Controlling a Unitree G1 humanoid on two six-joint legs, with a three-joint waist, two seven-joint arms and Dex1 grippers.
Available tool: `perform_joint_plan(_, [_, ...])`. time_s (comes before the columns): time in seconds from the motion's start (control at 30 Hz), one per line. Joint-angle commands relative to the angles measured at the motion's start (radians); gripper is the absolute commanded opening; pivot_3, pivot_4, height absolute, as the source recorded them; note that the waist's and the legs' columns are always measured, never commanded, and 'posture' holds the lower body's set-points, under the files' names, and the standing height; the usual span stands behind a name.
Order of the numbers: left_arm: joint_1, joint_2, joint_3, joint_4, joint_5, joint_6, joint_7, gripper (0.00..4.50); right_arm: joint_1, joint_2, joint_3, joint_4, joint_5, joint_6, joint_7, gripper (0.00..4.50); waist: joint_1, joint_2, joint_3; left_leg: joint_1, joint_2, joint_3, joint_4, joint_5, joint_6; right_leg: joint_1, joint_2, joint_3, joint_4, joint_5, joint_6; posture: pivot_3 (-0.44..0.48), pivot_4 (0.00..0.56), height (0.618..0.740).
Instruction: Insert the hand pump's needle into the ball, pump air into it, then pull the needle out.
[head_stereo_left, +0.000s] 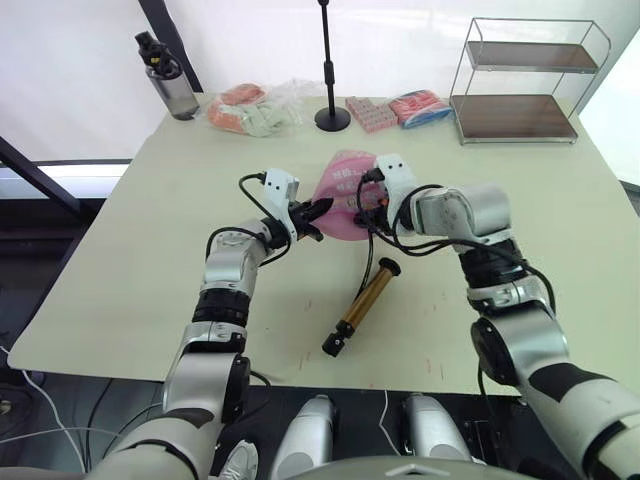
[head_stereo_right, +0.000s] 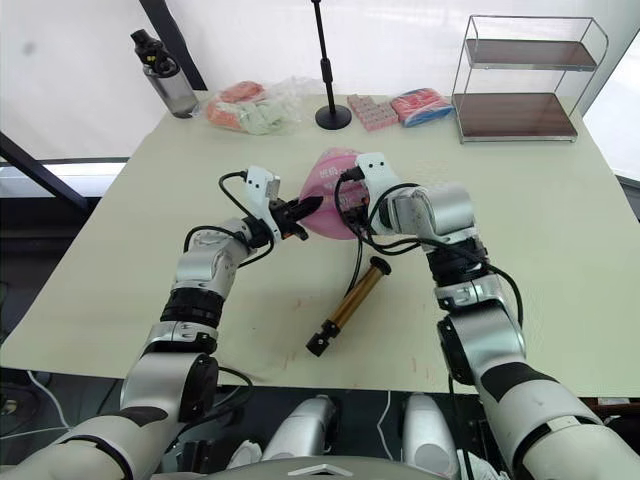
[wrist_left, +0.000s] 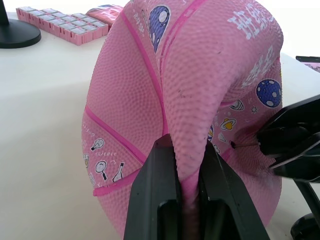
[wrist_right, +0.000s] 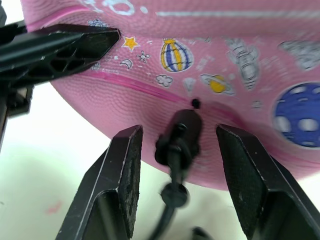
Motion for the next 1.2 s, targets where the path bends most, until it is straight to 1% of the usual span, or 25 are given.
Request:
perform_joint_plan(0.03, [0.026, -0.008, -0.041, 0.046, 0.027, 0.025, 0.000, 0.00, 0.051, -0.042, 0.062, -0.145, -0.039, -0.167, 0.042, 2.42, 0.001, 0.000, 0.000, 0.000, 0.000, 0.001, 0.001, 0.000, 0.000, 0.000, 0.000, 0.000, 0.000, -0.001, 0.001, 0.000, 0.150, 0.740])
perform_joint_plan(0.1, [0.027, -0.007, -0.041, 0.043, 0.025, 0.024, 0.001, 0.00, 0.097, -0.078, 0.092, -0.209, -0.059, -0.230, 0.063, 2.42, 0.002, 0.000, 0.000, 0.000, 0.000, 0.003, 0.002, 0.000, 0.000, 0.000, 0.000, 0.002, 0.000, -0.001, 0.001, 0.000, 0.150, 0.740])
perform_joint_plan(0.23, [0.031, -0.008, -0.041, 0.037, 0.023, 0.023, 0.006, 0.00, 0.193, -0.093, 0.071, -0.319, -0.050, -0.280, 0.069, 2.42, 0.003, 0.000, 0.000, 0.000, 0.000, 0.004, 0.003, 0.000, 0.000, 0.000, 0.000, 0.003, 0.001, -0.001, 0.002, 0.000, 0.150, 0.740])
perform_joint_plan(0.43, [0.032, -0.011, -0.041, 0.033, 0.022, 0.021, 0.013, 0.00, 0.270, -0.075, 0.057, -0.379, -0.057, -0.279, 0.039, 2.42, 0.004, 0.000, 0.000, 0.000, 0.000, 0.005, 0.004, 0.000, 0.000, 0.000, 0.000, 0.003, 0.001, -0.001, 0.002, 0.000, 0.150, 0.740])
perform_joint_plan(0.53, [0.032, -0.012, -0.041, 0.033, 0.022, 0.020, 0.016, 0.00, 0.302, -0.067, 0.072, -0.386, -0.076, -0.290, 0.019, 2.42, 0.004, 0.000, 0.000, 0.000, 0.000, 0.004, 0.004, 0.000, 0.000, 0.000, 0.000, 0.003, 0.001, -0.001, 0.002, 0.000, 0.150, 0.740])
perform_joint_plan(0.67, [0.033, -0.013, -0.041, 0.029, 0.021, 0.020, 0.019, 0.00, 0.343, -0.025, 0.070, -0.390, -0.085, -0.305, -0.020, 2.42, 0.005, 0.000, 0.000, 0.000, 0.000, 0.005, 0.004, 0.000, 0.000, 0.000, 0.000, 0.003, 0.001, -0.001, 0.002, 0.000, 0.150, 0.740])
perform_joint_plan(0.8, [0.034, -0.013, -0.042, 0.026, 0.021, 0.021, 0.022, 0.00, 0.363, 0.020, 0.043, -0.387, -0.088, -0.314, -0.063, 2.42, 0.005, 0.000, 0.000, 0.000, 0.000, 0.004, 0.004, 0.000, 0.000, 0.000, 0.001, 0.003, 0.001, -0.001, 0.001, 0.000, 0.150, 0.740])
perform_joint_plan(1.0, [0.035, -0.013, -0.044, 0.026, 0.020, 0.020, 0.024, 0.00, 0.366, 0.075, 0.004, -0.370, -0.084, -0.316, -0.104, 2.42, 0.006, 0.000, 0.000, -0.001, 0.003, -0.001, 0.003, 0.003, -0.005, 0.000, 0.006, -0.001, 0.003, -0.001, 0.001, 0.000, 0.150, 0.740])
perform_joint_plan(1.1, [0.036, -0.012, -0.046, 0.024, 0.020, 0.021, 0.023, 0.00, 0.354, 0.104, -0.018, -0.349, -0.075, -0.310, -0.120, 2.42, 0.005, 0.000, 0.000, -0.001, 0.004, -0.005, 0.002, 0.004, -0.007, 0.000, 0.007, -0.003, 0.007, -0.003, -0.003, 0.000, 0.150, 0.740])
perform_joint_plan(1.2, [0.039, -0.011, -0.046, 0.019, 0.020, 0.023, 0.022, 0.00, 0.339, 0.126, -0.034, -0.326, -0.064, -0.300, -0.124, 2.42, 0.005, 0.000, 0.000, 0.002, 0.004, -0.004, 0.002, 0.004, -0.007, 0.000, 0.007, 0.000, 0.010, -0.004, -0.005, 0.000, 0.150, 0.740])
